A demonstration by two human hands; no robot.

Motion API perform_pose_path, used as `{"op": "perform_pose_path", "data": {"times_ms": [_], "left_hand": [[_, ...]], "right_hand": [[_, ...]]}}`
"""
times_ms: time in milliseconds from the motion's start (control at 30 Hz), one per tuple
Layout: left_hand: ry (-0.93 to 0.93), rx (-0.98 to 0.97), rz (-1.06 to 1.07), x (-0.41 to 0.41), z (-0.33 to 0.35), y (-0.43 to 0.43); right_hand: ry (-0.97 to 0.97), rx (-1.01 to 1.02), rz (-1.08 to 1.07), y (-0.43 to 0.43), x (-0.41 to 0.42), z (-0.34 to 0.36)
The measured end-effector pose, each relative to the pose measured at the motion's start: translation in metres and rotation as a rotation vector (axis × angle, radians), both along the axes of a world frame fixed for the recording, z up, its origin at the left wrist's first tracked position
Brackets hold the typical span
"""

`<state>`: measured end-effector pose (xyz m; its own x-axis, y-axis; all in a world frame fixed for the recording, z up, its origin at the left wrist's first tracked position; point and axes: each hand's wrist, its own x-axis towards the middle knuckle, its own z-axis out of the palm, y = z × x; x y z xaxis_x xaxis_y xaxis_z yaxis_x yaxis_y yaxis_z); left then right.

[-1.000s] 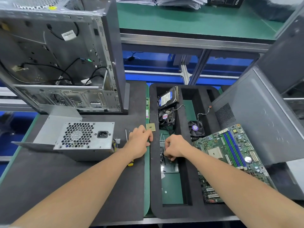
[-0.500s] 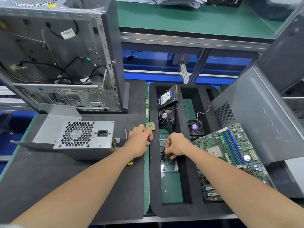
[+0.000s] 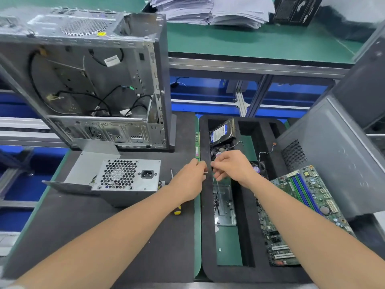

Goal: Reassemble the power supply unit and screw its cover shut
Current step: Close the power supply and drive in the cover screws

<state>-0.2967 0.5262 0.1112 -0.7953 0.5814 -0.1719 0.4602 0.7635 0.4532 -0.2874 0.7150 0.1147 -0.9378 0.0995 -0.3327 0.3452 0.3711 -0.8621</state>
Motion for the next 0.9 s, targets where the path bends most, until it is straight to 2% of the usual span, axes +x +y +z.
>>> {"op": "perform_pose_path", "data": {"times_ms": [133, 200, 267, 333, 400, 467, 633, 767, 900], "left_hand": [[0.066, 0.226, 0.054, -0.021, 0.069, -0.04], [0.105, 0.271, 0.12, -0.035, 0.096, -0.08], [0.108, 0.222, 0.178, -0.049, 0.111, -0.124], [0.058, 0.08, 0.184, -0.062, 0.112, -0.164], [-0.052, -0.039, 0.14, -0.071, 0.107, -0.192], [-0.176, -0.069, 0.096, -0.072, 0.099, -0.206], [-0.276, -0.003, 0.013, -0.077, 0.083, -0.212], [-0.54, 0.139, 0.041, -0.083, 0.074, -0.216], [-0.823, 0.308, 0.238, -0.087, 0.064, -0.226]], "right_hand": [[0.143, -0.178, 0.107, -0.042, -0.023, 0.04], [0.18, -0.283, 0.157, -0.069, -0.029, 0.056], [0.205, -0.376, 0.212, -0.098, -0.033, 0.066], [0.233, -0.4, 0.281, -0.127, -0.035, 0.071], [0.244, -0.34, 0.349, -0.15, -0.036, 0.073], [0.24, -0.202, 0.399, -0.167, -0.037, 0.074], [0.334, 0.448, 0.492, -0.182, -0.044, 0.075], [0.266, 0.516, 0.448, -0.182, -0.046, 0.077], [0.174, 0.516, 0.482, -0.178, -0.042, 0.073]]}}
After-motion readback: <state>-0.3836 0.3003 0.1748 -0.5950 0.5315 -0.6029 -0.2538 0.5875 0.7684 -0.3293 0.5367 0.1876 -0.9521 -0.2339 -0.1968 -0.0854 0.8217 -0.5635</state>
